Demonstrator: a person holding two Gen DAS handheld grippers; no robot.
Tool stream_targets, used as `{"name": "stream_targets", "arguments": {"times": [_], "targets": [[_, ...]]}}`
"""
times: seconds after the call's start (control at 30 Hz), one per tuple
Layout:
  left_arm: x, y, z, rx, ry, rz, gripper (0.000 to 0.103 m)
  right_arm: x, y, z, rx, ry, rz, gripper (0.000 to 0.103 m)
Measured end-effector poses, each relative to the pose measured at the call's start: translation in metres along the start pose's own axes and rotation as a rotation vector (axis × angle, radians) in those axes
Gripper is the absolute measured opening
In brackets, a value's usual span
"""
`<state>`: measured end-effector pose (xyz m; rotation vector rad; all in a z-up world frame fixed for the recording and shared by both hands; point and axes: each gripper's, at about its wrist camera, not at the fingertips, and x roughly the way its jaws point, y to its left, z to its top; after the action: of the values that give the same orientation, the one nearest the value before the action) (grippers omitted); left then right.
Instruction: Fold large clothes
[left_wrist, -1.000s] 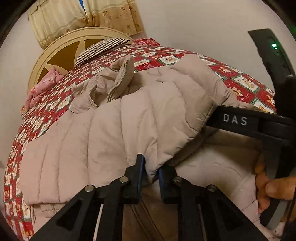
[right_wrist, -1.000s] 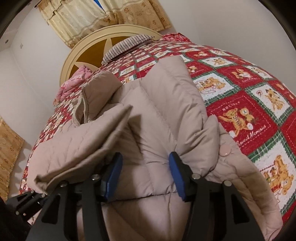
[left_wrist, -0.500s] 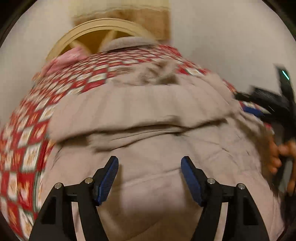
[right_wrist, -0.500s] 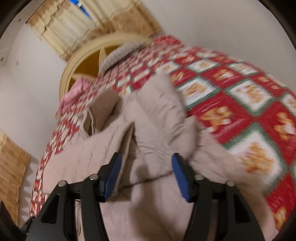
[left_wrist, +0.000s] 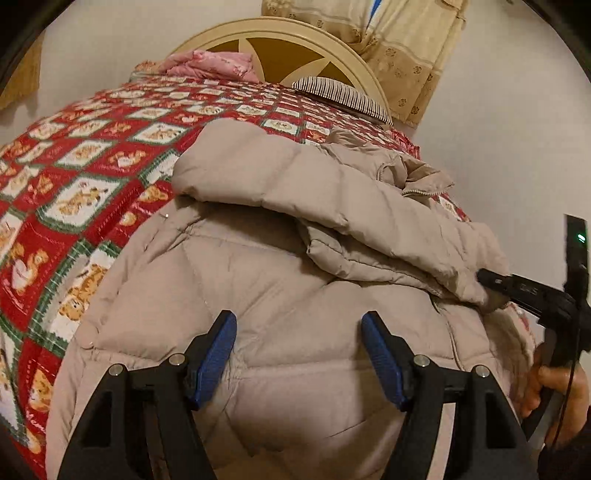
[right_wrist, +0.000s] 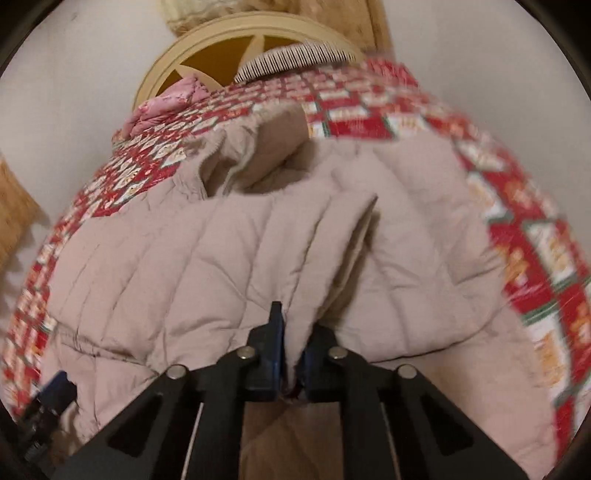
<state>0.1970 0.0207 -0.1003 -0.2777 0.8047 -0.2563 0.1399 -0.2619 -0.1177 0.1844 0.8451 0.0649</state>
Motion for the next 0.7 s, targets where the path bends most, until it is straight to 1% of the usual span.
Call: {"name": "stream_targets", "arguments": {"times": [0.07, 0.1, 0.13, 0.17, 0.2, 0.23, 0.27, 0.3, 0.33, 0.4, 0.43, 0.47, 0.5, 0.53, 0.57, 0.6, 0.63, 0.67, 0.7], "targets": [[0.001, 0.001, 0.001, -0.008, 0.002, -0.005, 0.071, -0.016, -0.005, -0.003, -0.021, -0.046, -0.05, 0.011], [0.001, 0.001, 0.001, -0.005, 0.003, -0.002, 0.071, -0.02, -0.009, -0.004, -0.025, -0.054, -0.077, 0.011], [0.002, 0.0, 0.002, -0.002, 0.004, 0.004, 0.071, -0.02, -0.013, -0.006, -0.026, -0.05, -0.102, 0.011], [0.003, -0.001, 0.001, 0.002, 0.007, 0.01, 0.071, -0.016, -0.019, -0.01, -0.025, -0.027, -0.118, 0.012], [0.003, -0.003, 0.001, 0.009, 0.01, 0.019, 0.071, -0.006, -0.021, -0.014, -0.026, 0.005, -0.109, 0.014], [0.004, -0.003, 0.001, 0.012, 0.01, 0.022, 0.071, 0.001, -0.022, -0.017, -0.026, 0.026, -0.095, 0.019], [0.004, -0.003, 0.001, 0.014, 0.011, 0.028, 0.071, 0.009, -0.023, -0.02, -0.024, 0.032, -0.084, 0.02], [0.003, -0.004, 0.002, 0.015, 0.014, 0.035, 0.071, 0.011, -0.022, -0.023, -0.028, 0.016, -0.085, 0.021], [0.002, -0.004, 0.003, 0.016, 0.022, 0.043, 0.071, 0.008, -0.02, -0.024, -0.036, 0.013, -0.088, 0.024], [-0.002, -0.009, 0.009, 0.034, 0.059, 0.061, 0.071, 0.003, -0.016, -0.021, -0.057, 0.016, -0.085, 0.037], [-0.005, -0.011, 0.014, 0.046, 0.077, 0.054, 0.071, -0.004, -0.016, -0.021, -0.06, 0.008, -0.074, 0.054], [-0.009, -0.013, 0.022, 0.056, 0.085, 0.042, 0.071, -0.016, -0.016, -0.021, -0.052, -0.028, -0.052, 0.071], [-0.015, -0.015, 0.031, 0.068, 0.077, 0.038, 0.071, -0.028, -0.018, -0.02, -0.043, -0.075, -0.036, 0.077], [-0.022, -0.018, 0.043, 0.082, 0.053, 0.041, 0.071, -0.047, -0.02, -0.019, -0.031, -0.148, -0.031, 0.085], [-0.024, -0.019, 0.05, 0.089, 0.037, 0.046, 0.071, -0.062, -0.021, -0.016, -0.026, -0.2, -0.037, 0.087], [-0.028, -0.021, 0.065, 0.1, 0.006, 0.055, 0.071, -0.075, -0.022, -0.014, -0.025, -0.247, -0.043, 0.087], [-0.028, -0.023, 0.073, 0.109, -0.01, 0.062, 0.071, -0.086, -0.022, -0.011, -0.027, -0.289, -0.046, 0.083], [-0.025, -0.025, 0.088, 0.125, -0.034, 0.083, 0.071, -0.094, -0.019, -0.005, -0.04, -0.311, -0.034, 0.066], [-0.021, -0.027, 0.097, 0.13, -0.05, 0.102, 0.071, -0.094, -0.013, 0.002, -0.061, -0.297, -0.028, 0.056]]}}
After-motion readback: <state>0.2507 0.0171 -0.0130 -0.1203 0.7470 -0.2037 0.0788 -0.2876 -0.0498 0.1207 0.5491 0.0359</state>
